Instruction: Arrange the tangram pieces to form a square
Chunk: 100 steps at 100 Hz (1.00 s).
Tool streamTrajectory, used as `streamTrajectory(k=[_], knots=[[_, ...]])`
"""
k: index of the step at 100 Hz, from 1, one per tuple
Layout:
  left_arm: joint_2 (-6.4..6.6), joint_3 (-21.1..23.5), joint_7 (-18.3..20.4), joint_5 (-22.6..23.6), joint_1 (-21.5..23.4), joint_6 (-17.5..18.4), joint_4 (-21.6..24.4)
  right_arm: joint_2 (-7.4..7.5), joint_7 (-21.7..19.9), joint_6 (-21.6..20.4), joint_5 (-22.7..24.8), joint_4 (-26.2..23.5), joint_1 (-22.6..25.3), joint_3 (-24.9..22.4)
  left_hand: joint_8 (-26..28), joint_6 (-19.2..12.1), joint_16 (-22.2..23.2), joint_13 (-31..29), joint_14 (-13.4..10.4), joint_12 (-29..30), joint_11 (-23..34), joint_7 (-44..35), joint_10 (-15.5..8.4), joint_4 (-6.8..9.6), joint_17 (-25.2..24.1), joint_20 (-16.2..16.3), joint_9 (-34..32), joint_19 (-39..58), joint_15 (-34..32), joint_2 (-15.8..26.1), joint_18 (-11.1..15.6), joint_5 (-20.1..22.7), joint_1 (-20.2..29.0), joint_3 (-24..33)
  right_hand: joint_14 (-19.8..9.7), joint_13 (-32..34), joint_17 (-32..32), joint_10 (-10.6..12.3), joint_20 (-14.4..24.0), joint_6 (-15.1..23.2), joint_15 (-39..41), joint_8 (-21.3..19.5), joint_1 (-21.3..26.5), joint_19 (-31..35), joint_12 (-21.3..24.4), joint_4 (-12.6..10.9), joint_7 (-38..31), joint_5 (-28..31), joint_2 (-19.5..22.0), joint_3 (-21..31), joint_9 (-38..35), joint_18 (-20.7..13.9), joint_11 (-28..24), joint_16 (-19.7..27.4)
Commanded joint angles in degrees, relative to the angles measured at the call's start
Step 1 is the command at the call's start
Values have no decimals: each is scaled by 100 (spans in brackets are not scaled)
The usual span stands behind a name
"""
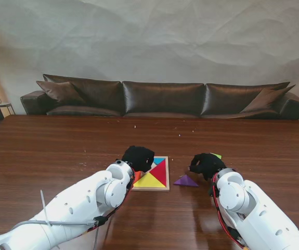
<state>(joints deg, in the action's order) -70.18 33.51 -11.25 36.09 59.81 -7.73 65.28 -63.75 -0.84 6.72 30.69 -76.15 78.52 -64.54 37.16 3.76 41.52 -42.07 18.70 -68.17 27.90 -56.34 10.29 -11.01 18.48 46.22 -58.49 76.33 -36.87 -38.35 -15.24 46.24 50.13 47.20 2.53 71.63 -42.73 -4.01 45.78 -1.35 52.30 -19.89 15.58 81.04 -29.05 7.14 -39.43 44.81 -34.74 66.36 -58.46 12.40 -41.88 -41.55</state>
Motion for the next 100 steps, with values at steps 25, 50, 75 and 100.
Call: streamTrajectory(k=[25, 50, 75, 100], knots=[[71, 312, 132, -87, 174, 15, 226, -21, -97, -16, -18, 44, -20, 39, -11, 157, -140, 26, 394, 1689, 81, 482, 279, 70, 74, -40, 496, -146, 202, 688, -184, -153, -332, -676, 13, 106, 47, -87, -57, -31, 17, 15, -119, 117, 64, -55, -60, 44, 91, -70, -89, -32, -56, -23], [96, 485, 347, -374, 285, 4, 343, -17, -120, -27, -21, 62, -39, 62, -38, 213, -209, -59, 539, 2005, -57, 583, 362, 130, 106, -29, 574, -214, 304, 847, -475, -117, -341, -828, 7, 106, 49, -76, -56, -31, 17, 16, -131, 120, 64, -55, -57, 41, 100, -79, -86, -37, -55, -24], [-7, 548, 310, -811, 313, 158, 229, -20, -107, -22, -25, 86, -49, 65, -23, 392, -477, -110, 649, 2207, -230, 666, 492, 170, 94, -299, 655, -729, 649, 977, -767, -97, -298, -843, 12, 106, 48, -91, -55, -25, 20, 15, -124, 123, 63, -58, -57, 49, 102, -79, -92, -33, -58, -25], [-55, 569, 294, -1012, 329, 227, 191, -18, -120, -26, -30, 103, -61, 76, -6, 485, -509, -168, 689, 2224, -238, 656, 554, 190, 157, -327, 651, -740, 668, 1047, -814, -47, -263, -852, 5, 109, 45, -77, -56, -33, 18, 13, -131, 124, 64, -59, -61, 64, 110, -84, -85, -35, -54, -24]])
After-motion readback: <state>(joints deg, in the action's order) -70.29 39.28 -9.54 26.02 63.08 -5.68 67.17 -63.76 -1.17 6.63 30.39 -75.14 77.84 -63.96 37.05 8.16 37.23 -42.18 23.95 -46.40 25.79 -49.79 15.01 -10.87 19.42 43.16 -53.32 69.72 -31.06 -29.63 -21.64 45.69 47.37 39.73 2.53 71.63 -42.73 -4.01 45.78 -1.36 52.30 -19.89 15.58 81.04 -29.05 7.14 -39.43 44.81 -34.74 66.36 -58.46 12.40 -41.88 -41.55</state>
